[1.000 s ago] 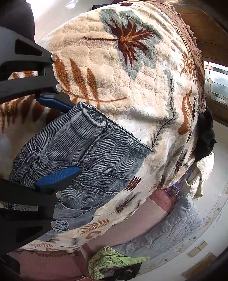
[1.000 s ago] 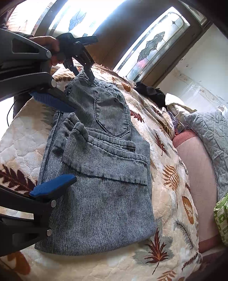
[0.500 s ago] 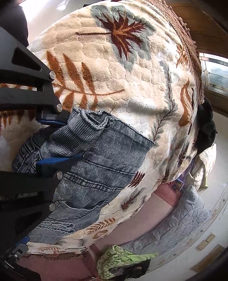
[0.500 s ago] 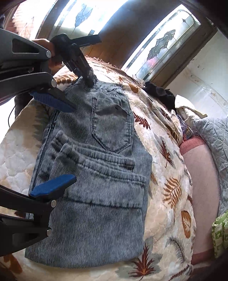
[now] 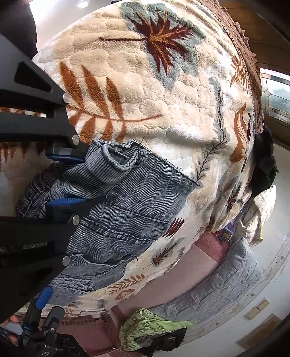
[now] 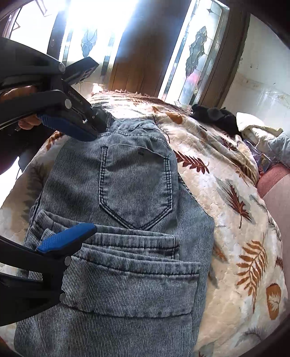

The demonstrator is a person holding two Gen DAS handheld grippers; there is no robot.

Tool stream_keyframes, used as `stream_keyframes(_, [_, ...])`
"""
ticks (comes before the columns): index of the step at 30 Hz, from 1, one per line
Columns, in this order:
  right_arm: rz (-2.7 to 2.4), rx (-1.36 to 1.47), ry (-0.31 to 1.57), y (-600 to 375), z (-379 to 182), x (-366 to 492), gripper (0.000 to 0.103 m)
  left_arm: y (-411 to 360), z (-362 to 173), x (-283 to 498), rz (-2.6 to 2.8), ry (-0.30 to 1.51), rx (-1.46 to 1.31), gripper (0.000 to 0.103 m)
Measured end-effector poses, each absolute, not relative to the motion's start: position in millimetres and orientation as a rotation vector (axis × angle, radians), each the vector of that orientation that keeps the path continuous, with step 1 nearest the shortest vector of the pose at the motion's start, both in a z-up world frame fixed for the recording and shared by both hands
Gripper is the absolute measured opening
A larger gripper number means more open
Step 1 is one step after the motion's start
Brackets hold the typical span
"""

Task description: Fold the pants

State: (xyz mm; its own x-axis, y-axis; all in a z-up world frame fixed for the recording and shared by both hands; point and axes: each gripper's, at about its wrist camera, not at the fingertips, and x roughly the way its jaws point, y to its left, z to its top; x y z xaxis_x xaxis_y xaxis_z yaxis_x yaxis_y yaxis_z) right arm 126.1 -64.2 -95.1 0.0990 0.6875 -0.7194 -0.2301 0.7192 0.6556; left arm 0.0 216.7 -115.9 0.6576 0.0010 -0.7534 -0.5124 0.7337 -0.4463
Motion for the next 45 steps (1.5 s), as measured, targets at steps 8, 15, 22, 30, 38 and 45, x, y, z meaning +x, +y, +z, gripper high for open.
stream_keyframes(8, [0.698, 0.395, 1.400, -50, -96, 142, 0.081, 217, -115, -2, 0.321, 0.802, -0.708, 0.026])
stream_keyframes(15, [0.760, 0.557, 1.390, -28, -100, 173, 0.081, 217, -116, -6, 0.311, 0.794, -0.722, 0.026])
stream_keyframes(22, [0.683, 0.631, 1.480, -13, -127, 179, 0.085, 215, -115, -7, 0.312, 0.793, -0.706, 0.026])
stream_keyframes(30, [0.682, 0.495, 1.480, -14, -127, 157, 0.086, 211, -114, -5, 0.327, 0.794, -0.696, 0.026])
stream_keyframes(38, [0.637, 0.462, 1.469, -7, -123, 155, 0.090, 208, -113, -4, 0.342, 0.790, -0.666, 0.026])
stream_keyframes(45, [0.645, 0.555, 1.437, -8, -123, 152, 0.093, 208, -106, -2, 0.341, 0.784, -0.649, 0.025])
